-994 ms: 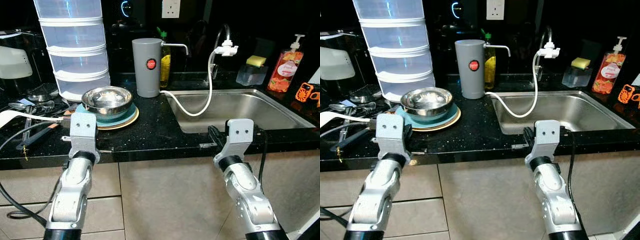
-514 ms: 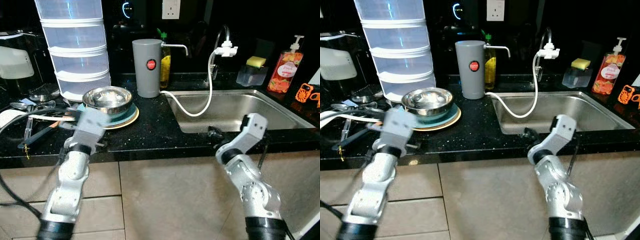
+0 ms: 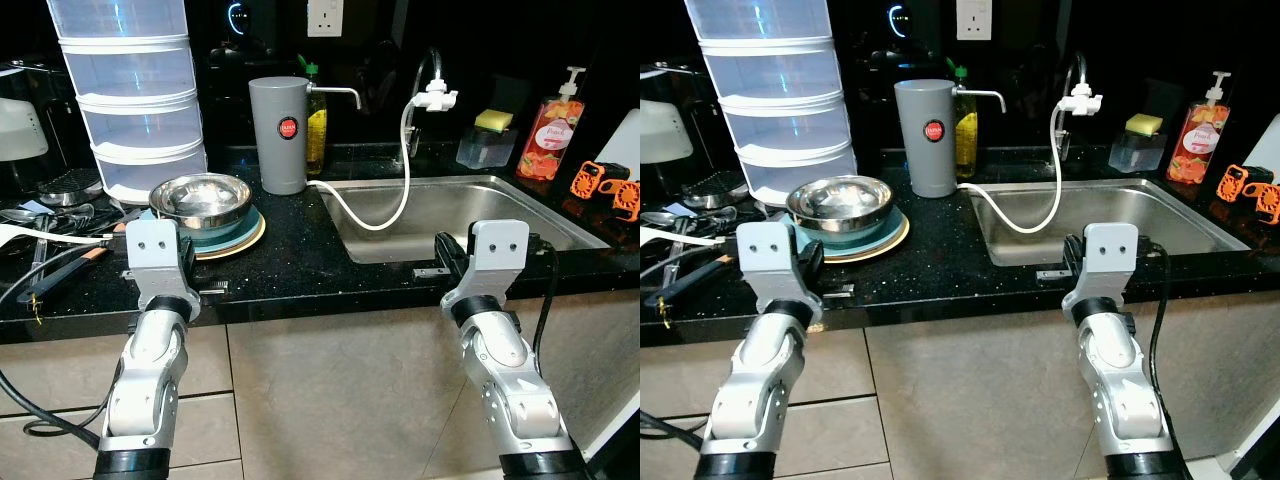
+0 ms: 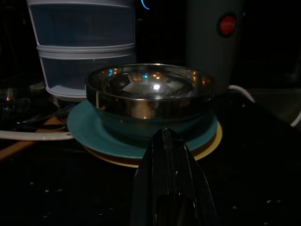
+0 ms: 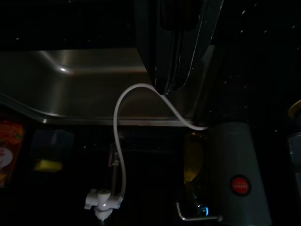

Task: Kitchen organization

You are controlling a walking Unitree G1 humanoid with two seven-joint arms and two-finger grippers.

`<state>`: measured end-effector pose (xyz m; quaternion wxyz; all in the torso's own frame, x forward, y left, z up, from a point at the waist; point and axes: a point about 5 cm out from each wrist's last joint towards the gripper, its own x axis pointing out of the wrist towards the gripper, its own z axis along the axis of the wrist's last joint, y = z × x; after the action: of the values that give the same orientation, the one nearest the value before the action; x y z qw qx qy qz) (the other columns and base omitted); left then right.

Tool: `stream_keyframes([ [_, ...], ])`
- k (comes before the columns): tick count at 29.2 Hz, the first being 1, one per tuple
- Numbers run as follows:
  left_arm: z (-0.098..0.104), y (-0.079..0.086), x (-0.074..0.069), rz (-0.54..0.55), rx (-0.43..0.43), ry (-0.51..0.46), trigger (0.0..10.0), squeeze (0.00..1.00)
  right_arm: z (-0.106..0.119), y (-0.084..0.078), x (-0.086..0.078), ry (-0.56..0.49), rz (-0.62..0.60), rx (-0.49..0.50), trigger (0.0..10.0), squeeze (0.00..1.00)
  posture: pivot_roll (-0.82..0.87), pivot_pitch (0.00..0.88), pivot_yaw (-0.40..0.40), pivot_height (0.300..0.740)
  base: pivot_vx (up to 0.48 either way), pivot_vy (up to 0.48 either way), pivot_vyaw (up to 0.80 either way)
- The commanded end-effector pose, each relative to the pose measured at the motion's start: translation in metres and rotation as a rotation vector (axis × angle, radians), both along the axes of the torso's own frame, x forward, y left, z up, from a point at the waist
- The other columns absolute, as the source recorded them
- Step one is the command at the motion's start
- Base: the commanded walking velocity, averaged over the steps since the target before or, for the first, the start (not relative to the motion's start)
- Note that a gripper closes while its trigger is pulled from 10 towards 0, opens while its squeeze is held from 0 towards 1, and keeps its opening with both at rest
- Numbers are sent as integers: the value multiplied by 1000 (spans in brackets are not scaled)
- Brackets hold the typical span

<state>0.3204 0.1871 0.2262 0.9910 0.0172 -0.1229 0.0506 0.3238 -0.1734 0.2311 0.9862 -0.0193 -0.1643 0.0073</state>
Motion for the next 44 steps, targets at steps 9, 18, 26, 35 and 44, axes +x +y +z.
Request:
stream_keyframes([
  [9,-13,23,3,145,-14,98,10000,1000,-14,0,3,66,14,28,10000,0,70,35,-31,740,0,0,0],
  [18,-15,22,1,151,-3,108,10000,1000,-20,1,3,89,15,36,10000,0,71,35,-35,740,0,0,0],
  [26,-16,21,2,159,-4,113,10000,239,-23,0,5,107,31,71,10000,1000,69,29,-37,740,0,0,0],
  [35,-17,20,2,156,1,120,10000,0,-24,0,5,107,32,75,10000,1000,68,24,-37,740,0,0,0],
  [44,-22,18,3,148,8,144,10000,0,-28,5,4,127,47,-42,10000,0,68,24,-37,740,0,0,0],
])
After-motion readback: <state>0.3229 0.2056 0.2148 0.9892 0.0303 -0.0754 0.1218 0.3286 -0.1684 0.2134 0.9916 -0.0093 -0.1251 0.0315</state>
